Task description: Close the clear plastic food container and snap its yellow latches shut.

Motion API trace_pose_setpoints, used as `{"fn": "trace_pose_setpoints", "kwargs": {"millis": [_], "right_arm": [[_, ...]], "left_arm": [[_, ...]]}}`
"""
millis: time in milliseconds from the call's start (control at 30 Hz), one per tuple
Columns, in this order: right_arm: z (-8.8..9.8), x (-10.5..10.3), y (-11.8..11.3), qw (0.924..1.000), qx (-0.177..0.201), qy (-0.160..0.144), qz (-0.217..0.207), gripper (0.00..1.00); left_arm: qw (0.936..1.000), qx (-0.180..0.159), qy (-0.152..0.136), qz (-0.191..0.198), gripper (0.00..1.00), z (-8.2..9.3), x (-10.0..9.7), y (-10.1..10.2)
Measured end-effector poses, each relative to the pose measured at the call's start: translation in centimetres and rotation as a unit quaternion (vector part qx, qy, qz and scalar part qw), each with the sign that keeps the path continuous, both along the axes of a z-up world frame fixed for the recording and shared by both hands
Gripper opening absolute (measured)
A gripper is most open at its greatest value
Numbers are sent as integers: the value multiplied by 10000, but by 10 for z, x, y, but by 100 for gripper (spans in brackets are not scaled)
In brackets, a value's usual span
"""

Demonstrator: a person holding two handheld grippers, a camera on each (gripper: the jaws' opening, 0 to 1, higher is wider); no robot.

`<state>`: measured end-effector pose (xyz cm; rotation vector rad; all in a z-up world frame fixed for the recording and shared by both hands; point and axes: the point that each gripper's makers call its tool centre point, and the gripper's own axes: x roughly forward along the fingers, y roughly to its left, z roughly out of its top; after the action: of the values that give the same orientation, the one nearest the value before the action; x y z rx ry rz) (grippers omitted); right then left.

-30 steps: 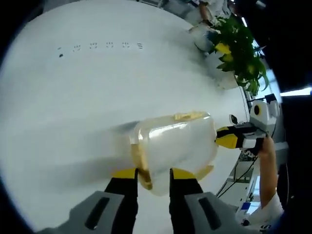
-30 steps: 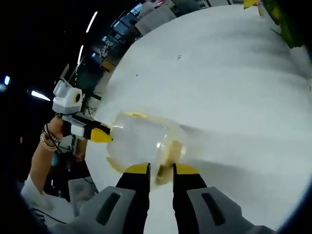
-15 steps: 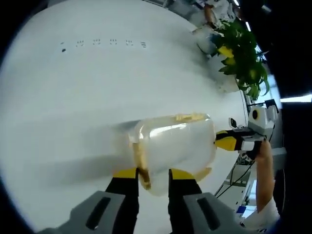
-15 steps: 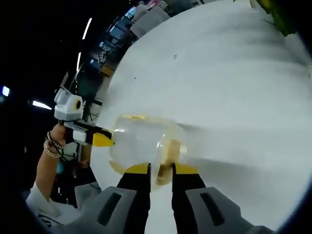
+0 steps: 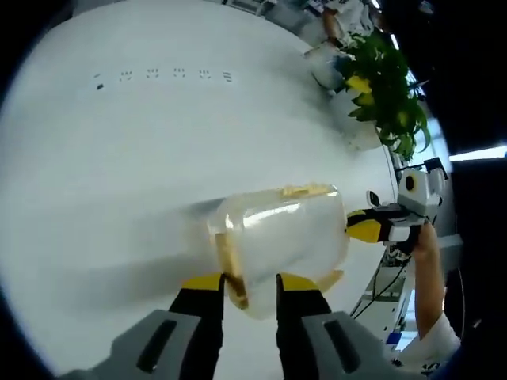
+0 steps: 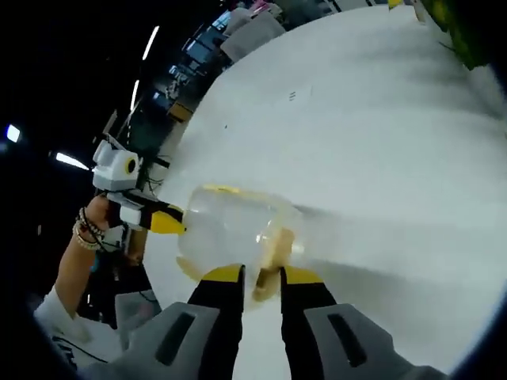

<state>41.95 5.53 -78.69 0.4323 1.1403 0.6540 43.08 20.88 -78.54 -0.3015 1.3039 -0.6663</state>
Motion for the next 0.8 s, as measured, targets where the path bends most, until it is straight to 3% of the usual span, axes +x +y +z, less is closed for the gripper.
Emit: {"fn": "trace_pose_setpoints", "kwargs": {"millis": [67,100,167,233,267,467,567,667,800], "right_arm": [[7,2,-3,9999,25,-107,-79,11],[8,12,-13,9994,-177,-248,-182,3],[15,23,-19,9971,-388,-611,-229,0],[25,26,-12,9971,-183,-697,-255,0],[34,31,-5,9961,-19,-814,-333,0],[50,33,37,9944,339,-997,-1,0],[41,24,57,9940,161,-964,489,0],[33,23,70,9932,-11,-956,660,0],[30,27,80,9928,-28,-947,732,0]], "left_arm": [[9994,-142,-134,292,10,5,3,11],[9983,-151,-291,492,8,9,8,17],[9954,-232,-615,703,1,19,17,27],[9907,-392,-1053,765,0,33,24,30],[9890,-497,-1140,802,0,39,24,28],[9734,-1067,-1986,415,0,63,19,-11],[9690,-881,-2305,121,0,58,14,-30],[9702,-983,-2214,-27,0,48,9,-57],[9709,-784,-2225,-400,0,36,1,-71]]}}
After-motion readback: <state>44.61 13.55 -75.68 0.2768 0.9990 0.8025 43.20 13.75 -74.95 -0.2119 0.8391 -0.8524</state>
